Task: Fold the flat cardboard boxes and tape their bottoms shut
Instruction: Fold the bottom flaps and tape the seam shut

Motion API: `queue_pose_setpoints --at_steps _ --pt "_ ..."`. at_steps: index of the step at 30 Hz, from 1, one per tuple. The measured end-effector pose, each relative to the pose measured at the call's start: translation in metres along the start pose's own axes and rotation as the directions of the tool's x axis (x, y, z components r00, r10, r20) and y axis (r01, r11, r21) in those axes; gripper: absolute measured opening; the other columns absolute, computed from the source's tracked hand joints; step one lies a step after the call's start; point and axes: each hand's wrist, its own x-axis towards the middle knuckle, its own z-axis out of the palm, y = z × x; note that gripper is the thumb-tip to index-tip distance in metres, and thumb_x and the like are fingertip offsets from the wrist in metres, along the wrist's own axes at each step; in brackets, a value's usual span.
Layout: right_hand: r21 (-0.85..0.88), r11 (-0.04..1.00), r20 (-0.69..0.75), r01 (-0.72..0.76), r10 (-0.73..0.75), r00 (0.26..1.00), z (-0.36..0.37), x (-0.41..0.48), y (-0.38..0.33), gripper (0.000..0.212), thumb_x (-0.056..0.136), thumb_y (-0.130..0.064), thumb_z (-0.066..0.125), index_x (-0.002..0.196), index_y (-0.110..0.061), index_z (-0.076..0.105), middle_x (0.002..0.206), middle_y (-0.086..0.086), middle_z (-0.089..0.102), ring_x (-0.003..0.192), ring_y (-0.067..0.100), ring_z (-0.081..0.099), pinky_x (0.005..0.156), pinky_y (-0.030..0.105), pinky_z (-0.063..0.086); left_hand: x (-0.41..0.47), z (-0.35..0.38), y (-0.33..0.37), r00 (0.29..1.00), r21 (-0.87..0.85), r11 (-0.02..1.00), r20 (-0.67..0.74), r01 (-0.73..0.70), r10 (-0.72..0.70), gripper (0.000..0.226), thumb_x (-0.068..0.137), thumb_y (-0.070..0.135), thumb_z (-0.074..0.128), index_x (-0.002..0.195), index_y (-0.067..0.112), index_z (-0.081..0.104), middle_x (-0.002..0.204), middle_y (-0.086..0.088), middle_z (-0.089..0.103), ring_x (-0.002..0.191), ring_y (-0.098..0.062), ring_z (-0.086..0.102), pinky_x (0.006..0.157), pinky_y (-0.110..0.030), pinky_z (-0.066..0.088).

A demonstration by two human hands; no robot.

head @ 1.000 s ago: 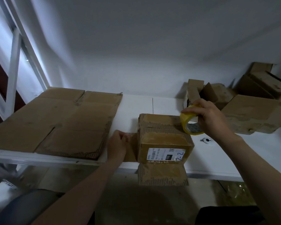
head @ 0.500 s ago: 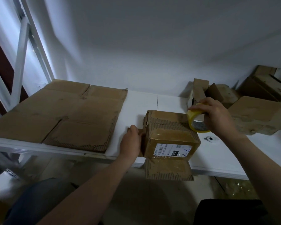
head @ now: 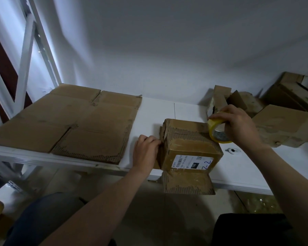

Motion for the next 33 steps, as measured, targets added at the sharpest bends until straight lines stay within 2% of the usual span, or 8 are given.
queue_pose_setpoints --at_steps 5,14,18,23,25,28,30,33 --pt "-0.006 1.000 0.004 -0.005 0.005 1.000 0.002 0.002 0.001 0.053 0.081 0.014 0.054 0.113 -0.024 0.075 0.116 0.009 0.062 0.096 0.032 0.054 0.071 0.049 0.054 -0.009 -0.001 -0.002 0.985 -0.197 0.971 0.132 0.136 -0.111 0.022 0.101 0.028 0.055 0.113 0.024 0.073 0.118 0.005 0.058 0.113 -0.016 0.049 0.096 -0.031 0.046" --pt "0.044 0.999 0.003 0.023 -0.023 1.000 -0.001 0.004 0.001 0.047 0.081 0.013 0.062 0.109 -0.022 0.077 0.112 0.012 0.063 0.094 0.035 0.056 0.074 0.047 0.053 -0.001 -0.015 -0.003 0.918 0.191 0.982 0.387 0.005 -0.080 0.034 0.101 0.030 0.044 0.125 0.035 0.067 0.160 0.005 0.029 0.145 -0.027 0.018 0.115 -0.050 0.025" --pt "0.055 0.998 0.003 0.031 -0.031 1.000 0.002 0.004 0.003 0.048 0.082 0.012 0.060 0.108 -0.024 0.077 0.110 0.010 0.063 0.093 0.034 0.055 0.072 0.045 0.052 0.025 -0.032 0.005 0.749 0.276 0.945 0.584 0.179 -0.312 0.045 0.100 0.037 0.032 0.138 0.049 0.052 0.169 0.005 -0.002 0.153 -0.037 -0.011 0.118 -0.068 -0.004" --pt "0.110 0.994 0.003 0.013 -0.014 1.000 0.000 0.003 0.007 0.048 0.083 0.013 0.060 0.108 -0.024 0.078 0.112 0.010 0.063 0.095 0.031 0.054 0.076 0.042 0.050 0.025 -0.034 0.021 0.502 0.337 0.861 0.706 0.382 -0.499 0.066 0.105 0.049 0.025 0.161 0.022 0.005 0.168 0.001 -0.017 0.149 -0.037 -0.027 0.113 -0.070 -0.017" --pt "0.126 0.992 -0.003 0.020 -0.020 1.000 -0.001 0.002 0.008 0.048 0.083 0.014 0.060 0.108 -0.023 0.078 0.111 0.010 0.063 0.095 0.031 0.054 0.076 0.042 0.051 0.026 -0.033 0.022 0.548 0.306 0.858 0.669 0.412 -0.502 0.062 0.105 0.042 0.025 0.161 0.020 0.009 0.169 0.001 -0.010 0.152 -0.036 -0.019 0.115 -0.067 -0.014" --pt "0.140 0.990 -0.010 0.019 -0.018 1.000 -0.004 0.001 0.008 0.047 0.083 0.013 0.060 0.107 -0.023 0.078 0.110 0.010 0.064 0.094 0.030 0.054 0.075 0.041 0.050 0.037 -0.041 0.026 0.836 0.057 0.906 0.364 0.420 -0.410 0.053 0.106 0.027 0.030 0.158 0.016 0.027 0.168 -0.006 0.012 0.155 -0.029 0.003 0.124 -0.059 0.007" --pt "0.145 0.989 0.012 0.005 -0.007 1.000 -0.005 0.001 0.009 0.046 0.085 0.011 0.061 0.109 -0.025 0.078 0.111 0.009 0.063 0.094 0.027 0.052 0.075 0.037 0.047 0.040 -0.048 0.042 0.976 -0.095 0.978 0.132 0.188 -0.174 0.053 0.107 0.029 0.034 0.157 0.015 0.029 0.167 -0.005 0.018 0.155 -0.023 0.007 0.126 -0.050 0.013" --pt "0.130 0.991 0.043 0.013 -0.018 0.999 -0.007 0.001 0.008 0.048 0.086 0.010 0.062 0.112 -0.028 0.076 0.115 0.008 0.062 0.095 0.026 0.050 0.075 0.036 0.045 0.030 -0.050 0.079 0.960 0.043 0.979 0.209 -0.200 0.187 0.079 0.101 0.061 0.028 0.161 0.012 0.010 0.168 -0.003 0.004 0.155 -0.019 -0.004 0.125 -0.045 0.002"
